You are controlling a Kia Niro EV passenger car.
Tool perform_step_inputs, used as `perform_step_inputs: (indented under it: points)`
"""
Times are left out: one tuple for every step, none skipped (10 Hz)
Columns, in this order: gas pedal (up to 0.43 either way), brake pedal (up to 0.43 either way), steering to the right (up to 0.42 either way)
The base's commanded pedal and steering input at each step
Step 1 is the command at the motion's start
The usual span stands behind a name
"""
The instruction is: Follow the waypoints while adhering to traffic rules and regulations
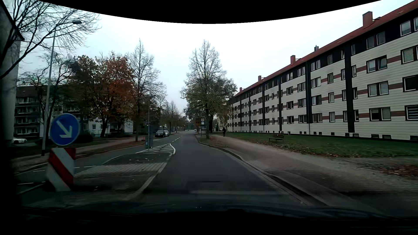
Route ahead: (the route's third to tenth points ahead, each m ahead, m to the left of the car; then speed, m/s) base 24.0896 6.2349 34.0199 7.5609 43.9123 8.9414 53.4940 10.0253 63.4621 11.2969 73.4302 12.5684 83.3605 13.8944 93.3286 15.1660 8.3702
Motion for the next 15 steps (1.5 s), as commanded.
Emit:
perform_step_inputs:
  points:
    - [0.15, 0.0, -0.041]
    - [0.15, 0.0, -0.048]
    - [0.169, 0.0, -0.056]
    - [0.169, 0.0, -0.066]
    - [0.169, 0.0, -0.074]
    - [0.177, 0.0, -0.081]
    - [0.189, 0.0, -0.092]
    - [0.189, 0.0, -0.103]
    - [0.189, 0.0, -0.108]
    - [0.189, 0.0, -0.109]
    - [0.189, 0.0, -0.109]
    - [0.189, 0.0, -0.106]
    - [0.189, 0.0, -0.101]
    - [0.189, 0.0, -0.096]
    - [0.189, 0.0, -0.088]
